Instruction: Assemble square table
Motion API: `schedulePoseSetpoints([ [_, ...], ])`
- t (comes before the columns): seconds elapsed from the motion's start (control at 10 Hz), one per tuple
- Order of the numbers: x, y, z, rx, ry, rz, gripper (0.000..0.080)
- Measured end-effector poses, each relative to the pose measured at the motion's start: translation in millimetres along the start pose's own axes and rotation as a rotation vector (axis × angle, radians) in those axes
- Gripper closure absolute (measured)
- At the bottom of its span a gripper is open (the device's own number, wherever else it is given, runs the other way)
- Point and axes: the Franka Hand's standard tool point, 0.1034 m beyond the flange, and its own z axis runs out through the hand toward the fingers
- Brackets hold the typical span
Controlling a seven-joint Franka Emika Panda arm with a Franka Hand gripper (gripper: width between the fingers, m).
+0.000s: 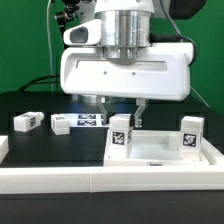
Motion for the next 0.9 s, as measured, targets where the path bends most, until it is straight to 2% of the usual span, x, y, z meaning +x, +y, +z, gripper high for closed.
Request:
schedulePoseSetpoints([
  [0.3, 0.9, 4.0, 0.1, -0.009, 0.005, 0.041, 0.0501],
  [0.5, 0.8, 3.8, 0.4, -0.009, 0.005, 0.042, 0.0252],
  [0.6, 0.8, 3.8, 0.4, -0.009, 0.005, 0.042, 0.0252],
  [0.7, -0.2, 3.2, -1.0, -0.006, 0.005, 0.072, 0.0171],
  [0.9, -17.3, 1.0, -13.0, 0.006, -0.003, 0.22, 0.0156],
])
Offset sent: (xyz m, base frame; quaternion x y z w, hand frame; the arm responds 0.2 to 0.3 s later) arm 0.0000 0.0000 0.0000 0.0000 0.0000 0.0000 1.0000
